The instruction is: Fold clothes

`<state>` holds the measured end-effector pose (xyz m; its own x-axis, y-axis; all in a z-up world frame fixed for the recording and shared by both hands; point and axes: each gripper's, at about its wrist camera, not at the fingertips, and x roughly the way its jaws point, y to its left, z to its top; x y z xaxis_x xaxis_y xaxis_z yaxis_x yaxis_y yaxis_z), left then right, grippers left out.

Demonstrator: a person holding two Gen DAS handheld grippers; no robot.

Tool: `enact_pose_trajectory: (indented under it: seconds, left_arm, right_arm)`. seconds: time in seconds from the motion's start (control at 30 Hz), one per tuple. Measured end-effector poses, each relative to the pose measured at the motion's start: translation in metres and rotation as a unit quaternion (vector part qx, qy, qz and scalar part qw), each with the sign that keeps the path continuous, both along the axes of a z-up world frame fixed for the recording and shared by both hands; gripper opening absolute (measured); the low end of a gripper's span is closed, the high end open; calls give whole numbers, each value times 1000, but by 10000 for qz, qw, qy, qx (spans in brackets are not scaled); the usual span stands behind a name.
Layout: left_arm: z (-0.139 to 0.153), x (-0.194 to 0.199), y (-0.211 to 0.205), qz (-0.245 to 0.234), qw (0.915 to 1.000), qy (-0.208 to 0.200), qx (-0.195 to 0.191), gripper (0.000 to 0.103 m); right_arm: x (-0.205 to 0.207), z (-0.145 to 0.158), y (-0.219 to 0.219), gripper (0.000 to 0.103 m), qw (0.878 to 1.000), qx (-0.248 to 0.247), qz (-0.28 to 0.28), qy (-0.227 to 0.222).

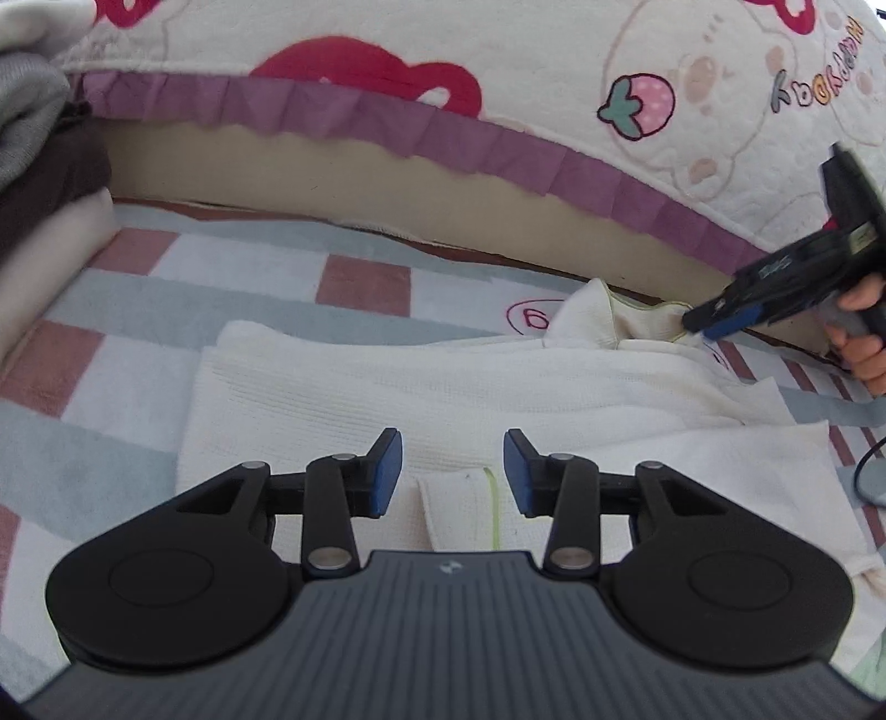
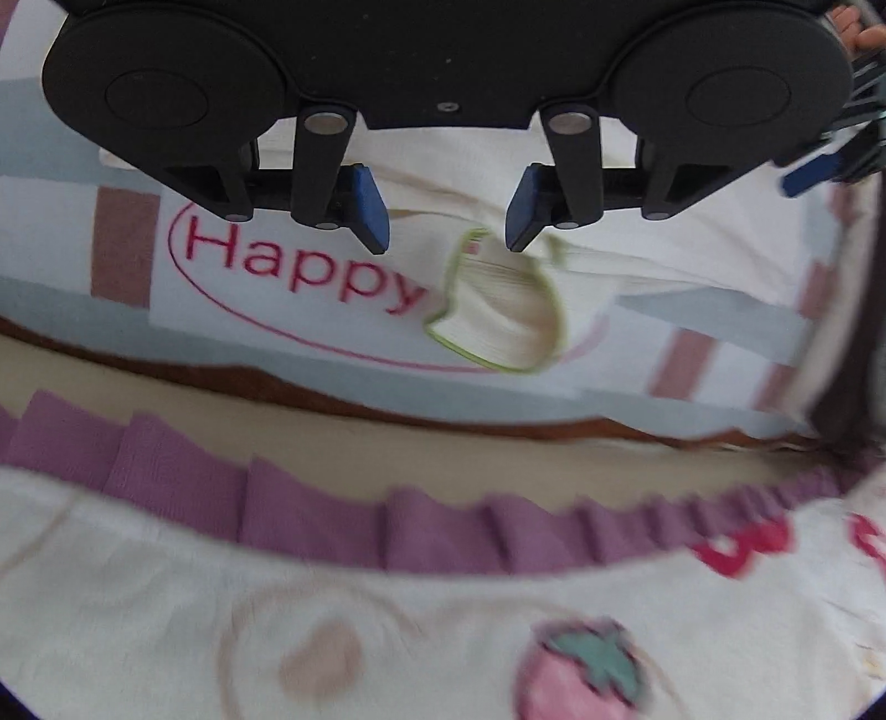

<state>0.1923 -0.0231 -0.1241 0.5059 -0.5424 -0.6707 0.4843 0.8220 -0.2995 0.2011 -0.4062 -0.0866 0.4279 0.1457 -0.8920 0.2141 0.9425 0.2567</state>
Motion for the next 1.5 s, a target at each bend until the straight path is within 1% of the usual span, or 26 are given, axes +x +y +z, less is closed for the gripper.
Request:
enact_pose_trajectory:
  seconds: [0.07, 0.1, 0.13, 0.2, 0.27, 0.33, 0.4, 0.5, 0.6, 0.63, 0.7, 0.73, 0.77, 0.83, 0.9, 0.97, 1.0, 1.03, 1.07, 1.13, 1.2, 1.3, 1.37, 1.4, 1.43, 1.5]
  left_arm:
    - [-4, 4, 1, 61, 9996, 233, -115, 40]
    - [-6, 5, 1, 102, 9994, 327, -85, 40]
    - [-8, 6, 0, 148, 9991, 402, 27, 40]
    - [-13, 6, -2, 197, 9987, 419, 232, 37]
    - [-16, 7, -2, 189, 9987, 424, 221, 37]
    - [-18, 8, -1, 177, 9988, 412, 177, 38]
    - [-19, 6, 0, 152, 9991, 328, 205, 39]
    - [-18, 3, 4, 149, 9994, 244, 189, 39]
    - [-14, 2, 10, 193, 9998, 72, 33, 40]
    - [-13, 1, 11, 193, 9998, 13, -9, 40]
    - [-12, 1, 12, 176, 9998, -80, -51, 40]
    - [-11, 1, 12, 157, 9998, -126, -60, 40]
    - [-10, 1, 12, 134, 9997, -186, -65, 40]
    - [-9, -1, 13, 80, 9995, -307, -56, 40]
    - [-7, -1, 12, 67, 9993, -355, -22, 41]
    - [-6, 0, 10, 13, 9994, -348, -37, 41]
    - [-6, -1, 9, -14, 9994, -353, -45, 41]
    - [-6, -1, 8, -47, 9993, -361, -40, 41]
    - [-8, -1, 6, -75, 9993, -368, -18, 41]
    - [-10, 0, 2, -109, 9992, -381, 39, 41]
    - [-13, 1, -2, -133, 9991, -389, 87, 41]
    - [-16, 3, -2, -131, 9991, -382, 89, 41]
    - [-18, 6, 0, -106, 9993, -354, 72, 41]
    - [-18, 7, 2, -82, 9994, -336, 53, 41]
    - [-19, 9, 3, -58, 9995, -318, 34, 41]
    - [-20, 12, 6, -18, 9996, -273, 24, 41]
  right_arm:
    - [2, -14, -8, 55, 9995, 10, -301, 99]
    - [2, -19, -13, 44, 9990, 86, -432, 76]
    - [2, -23, -20, 13, 9982, 239, -540, -26]
    - [2, -24, -28, 12, 9972, 362, -637, -165]
    - [3, -21, -32, 10, 9965, 372, -681, -294]
    - [5, -14, -30, 9, 9972, 84, -593, -446]
    - [9, -16, -28, 9, 9973, -398, -444, -422]
    - [4, -18, -26, 8, 9966, -398, -468, -552]
    - [2, -11, -14, 8, 9945, -447, -213, -922]
    - [3, -8, -12, 8, 9929, -561, -164, -1039]
    - [8, -6, -10, 4, 9873, -986, -198, -1230]
    - [10, -4, -12, 4, 9854, -1026, -280, -1333]
    - [12, -2, -17, 4, 9847, -876, -433, -1444]
    - [10, 2, -22, 13, 9844, -535, -629, -1555]
    - [0, 8, -19, 15, 9839, -239, -648, -1650]
    - [-10, 12, -15, 30, 9833, 134, -608, -1709]
    - [-15, 11, -13, 46, 9835, 443, -493, -1683]
    - [-19, 8, -10, 52, 9838, 725, -355, -1601]
    - [-20, 2, -5, 52, 9852, 887, -211, -1451]
    - [-19, -12, 7, 53, 9900, 855, 27, -1120]
    - [-10, -20, 18, 53, 9917, 821, 339, -930]
    - [1, -34, 32, 53, 9899, 786, 696, -948]
    - [13, -47, 40, 53, 9898, 728, 751, -971]
    - [15, -47, 43, 16, 9890, 596, 841, -1064]
    - [17, -43, 48, 3, 9870, 348, 941, -1258]
    - [26, -34, 55, 3, 9816, -106, 1009, -1619]
